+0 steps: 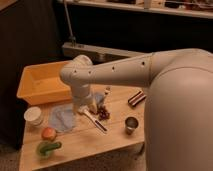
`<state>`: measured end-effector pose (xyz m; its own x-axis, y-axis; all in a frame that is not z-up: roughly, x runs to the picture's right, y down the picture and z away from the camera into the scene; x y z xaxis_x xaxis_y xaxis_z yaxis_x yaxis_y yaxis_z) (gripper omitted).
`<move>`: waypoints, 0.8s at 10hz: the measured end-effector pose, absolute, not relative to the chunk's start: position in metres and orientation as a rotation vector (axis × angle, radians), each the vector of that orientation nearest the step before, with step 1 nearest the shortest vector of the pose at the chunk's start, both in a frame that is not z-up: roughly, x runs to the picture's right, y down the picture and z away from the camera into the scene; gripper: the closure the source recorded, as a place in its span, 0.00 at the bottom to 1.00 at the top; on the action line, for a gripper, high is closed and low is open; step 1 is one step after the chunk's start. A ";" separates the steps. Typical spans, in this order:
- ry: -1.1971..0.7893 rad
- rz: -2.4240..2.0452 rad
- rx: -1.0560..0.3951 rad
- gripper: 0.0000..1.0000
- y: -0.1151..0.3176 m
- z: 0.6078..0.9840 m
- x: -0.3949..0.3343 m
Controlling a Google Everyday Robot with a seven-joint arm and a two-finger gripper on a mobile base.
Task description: Place sponge in paper cup
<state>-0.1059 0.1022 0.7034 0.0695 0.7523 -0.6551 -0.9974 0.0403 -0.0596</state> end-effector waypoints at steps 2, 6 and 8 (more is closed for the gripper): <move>0.523 1.437 -0.588 0.35 0.102 0.703 -0.106; 0.513 1.469 -0.526 0.35 0.080 0.730 -0.121; 0.493 1.512 -0.498 0.35 0.056 0.756 -0.116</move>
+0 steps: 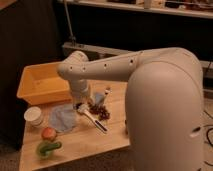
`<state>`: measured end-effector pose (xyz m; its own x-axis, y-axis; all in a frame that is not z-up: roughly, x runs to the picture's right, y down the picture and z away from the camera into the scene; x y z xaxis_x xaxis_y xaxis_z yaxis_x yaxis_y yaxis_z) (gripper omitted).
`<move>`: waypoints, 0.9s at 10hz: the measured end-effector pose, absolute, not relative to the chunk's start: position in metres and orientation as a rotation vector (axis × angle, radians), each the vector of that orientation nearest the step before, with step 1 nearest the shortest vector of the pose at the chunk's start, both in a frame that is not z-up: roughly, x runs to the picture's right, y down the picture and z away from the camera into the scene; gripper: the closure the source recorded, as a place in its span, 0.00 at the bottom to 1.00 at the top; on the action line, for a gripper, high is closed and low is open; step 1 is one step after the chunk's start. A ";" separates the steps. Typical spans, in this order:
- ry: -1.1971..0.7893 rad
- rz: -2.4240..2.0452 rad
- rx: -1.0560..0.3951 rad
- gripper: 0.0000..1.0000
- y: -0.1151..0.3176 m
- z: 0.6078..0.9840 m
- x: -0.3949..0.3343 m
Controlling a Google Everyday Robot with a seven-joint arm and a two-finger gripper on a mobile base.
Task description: Place sponge in paper cup
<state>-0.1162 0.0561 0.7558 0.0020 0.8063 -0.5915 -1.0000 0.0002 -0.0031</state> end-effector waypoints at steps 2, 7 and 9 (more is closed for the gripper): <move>0.465 1.579 -0.482 0.35 0.028 0.783 -0.102; 0.495 1.768 -0.451 0.35 0.021 0.844 -0.069; 0.504 1.799 -0.441 0.35 0.035 0.874 -0.067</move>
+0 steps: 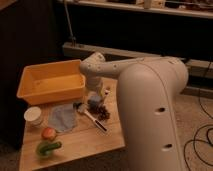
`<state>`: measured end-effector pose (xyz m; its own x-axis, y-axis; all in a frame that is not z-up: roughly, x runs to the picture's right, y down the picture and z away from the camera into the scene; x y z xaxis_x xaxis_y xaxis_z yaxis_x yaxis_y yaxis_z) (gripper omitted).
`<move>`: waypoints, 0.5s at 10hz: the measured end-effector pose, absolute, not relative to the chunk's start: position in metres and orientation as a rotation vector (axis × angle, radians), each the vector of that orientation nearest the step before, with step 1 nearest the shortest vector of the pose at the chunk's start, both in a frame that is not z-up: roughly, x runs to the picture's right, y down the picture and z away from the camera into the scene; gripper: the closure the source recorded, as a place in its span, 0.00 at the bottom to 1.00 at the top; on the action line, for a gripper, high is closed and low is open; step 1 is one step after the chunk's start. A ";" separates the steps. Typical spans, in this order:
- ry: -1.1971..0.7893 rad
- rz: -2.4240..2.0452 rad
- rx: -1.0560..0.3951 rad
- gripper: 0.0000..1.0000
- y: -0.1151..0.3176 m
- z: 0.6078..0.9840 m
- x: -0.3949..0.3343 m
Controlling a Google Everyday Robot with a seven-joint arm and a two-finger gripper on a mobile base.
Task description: Place sponge in paper cup
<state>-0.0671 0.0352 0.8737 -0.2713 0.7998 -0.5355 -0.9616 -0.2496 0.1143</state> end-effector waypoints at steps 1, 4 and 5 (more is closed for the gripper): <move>0.508 1.813 -0.433 0.35 0.039 0.886 -0.067; 0.523 1.866 -0.432 0.35 0.046 0.907 -0.064; 0.527 1.894 -0.446 0.35 0.052 0.916 -0.061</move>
<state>-0.0611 0.0519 0.9159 -0.3604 0.7652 -0.5335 -0.9307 -0.3328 0.1514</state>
